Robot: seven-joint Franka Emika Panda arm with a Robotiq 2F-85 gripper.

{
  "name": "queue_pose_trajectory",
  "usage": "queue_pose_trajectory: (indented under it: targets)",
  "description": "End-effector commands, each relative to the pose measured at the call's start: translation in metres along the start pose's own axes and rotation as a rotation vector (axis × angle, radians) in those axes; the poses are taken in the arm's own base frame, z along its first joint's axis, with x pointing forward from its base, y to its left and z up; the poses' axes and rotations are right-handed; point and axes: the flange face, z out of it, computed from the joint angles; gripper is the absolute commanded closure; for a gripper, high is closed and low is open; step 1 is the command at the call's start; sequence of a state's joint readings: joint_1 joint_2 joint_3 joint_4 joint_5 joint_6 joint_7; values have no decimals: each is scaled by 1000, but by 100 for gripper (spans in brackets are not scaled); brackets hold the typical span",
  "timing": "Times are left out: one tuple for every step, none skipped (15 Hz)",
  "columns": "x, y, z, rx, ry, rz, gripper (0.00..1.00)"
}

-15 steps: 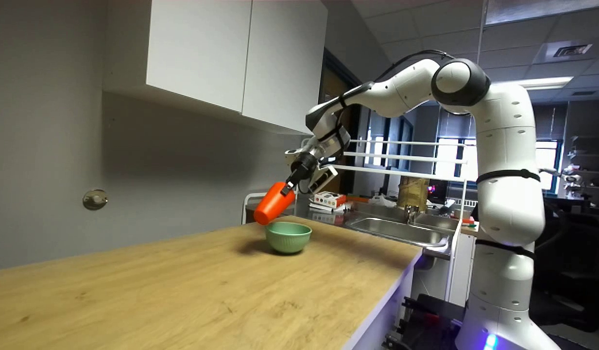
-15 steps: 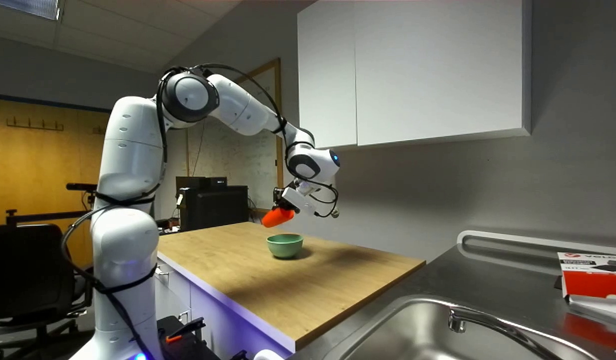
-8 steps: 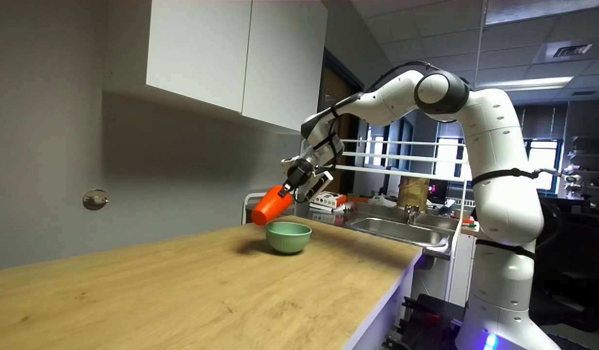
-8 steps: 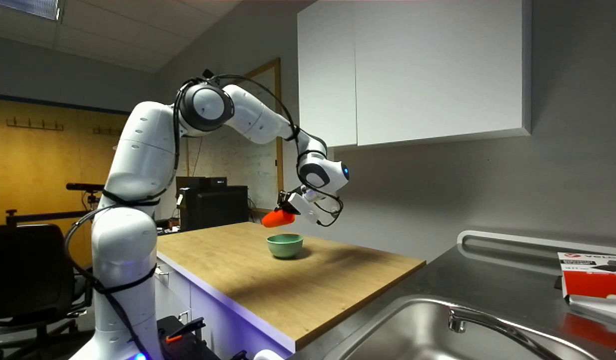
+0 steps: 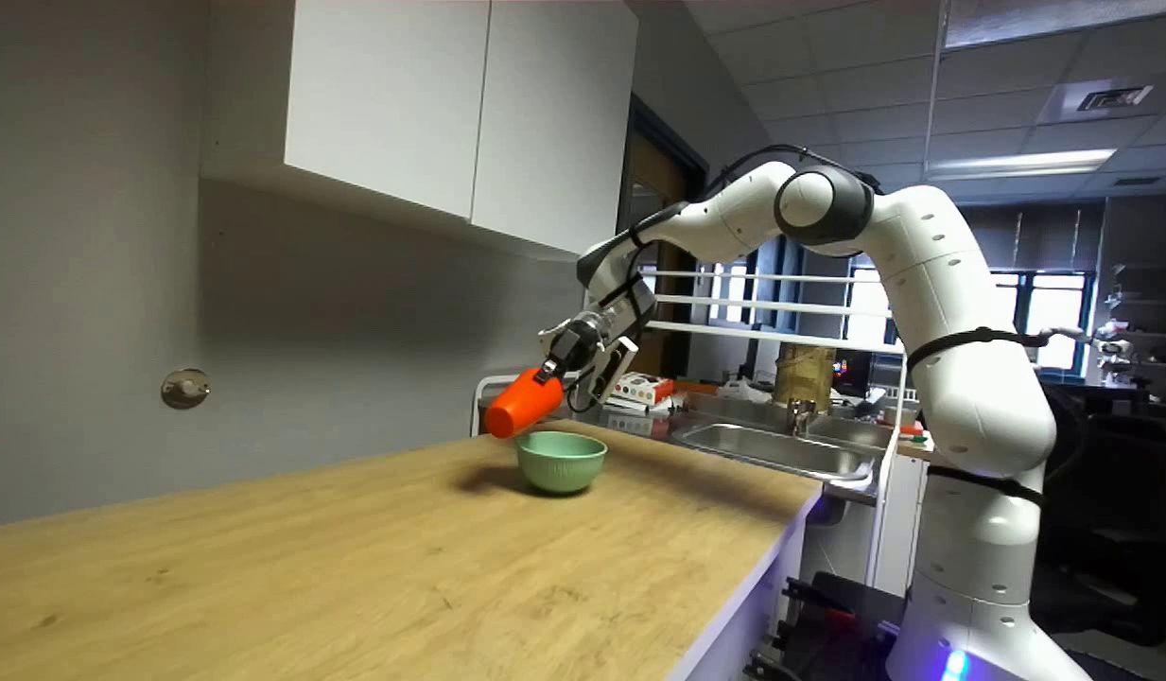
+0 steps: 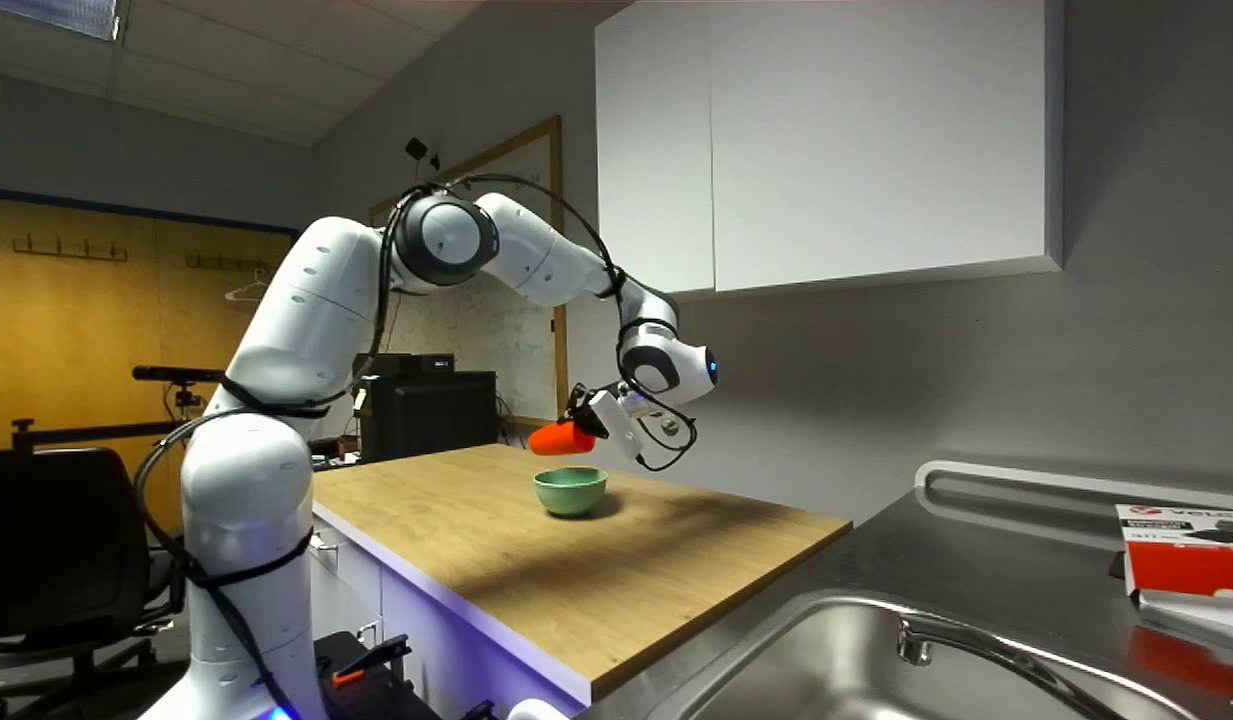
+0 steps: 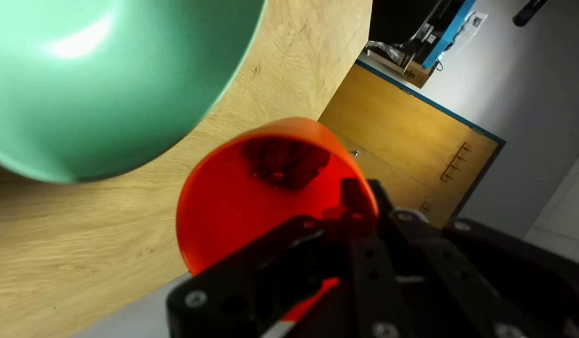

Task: Pour the contents in the orange cup into the green bowl

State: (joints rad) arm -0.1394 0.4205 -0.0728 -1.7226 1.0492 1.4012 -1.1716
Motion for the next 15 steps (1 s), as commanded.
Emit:
queue_pose_trajectory:
  targets:
    - [14, 6, -7, 52, 15, 119, 99]
    - [15, 8, -7, 60, 18, 146, 99]
    - [17, 10, -7, 68, 22, 172, 99]
    - [18, 12, -8, 79, 26, 193, 99]
    - [18, 14, -8, 88, 33, 220, 99]
    - [19, 15, -9, 99, 38, 242, 99]
    - [19, 16, -9, 112, 42, 260, 99]
    - [20, 18, -10, 120, 46, 277, 99]
    - [20, 18, -11, 134, 50, 289, 99]
    - [20, 17, -12, 147, 54, 293, 99]
    - [19, 18, -13, 158, 59, 298, 99]
    - [19, 17, -14, 172, 62, 301, 99]
    - [19, 17, -14, 184, 64, 305, 99]
    - [19, 17, -13, 196, 64, 309, 99]
    - [19, 16, -12, 209, 60, 317, 99]
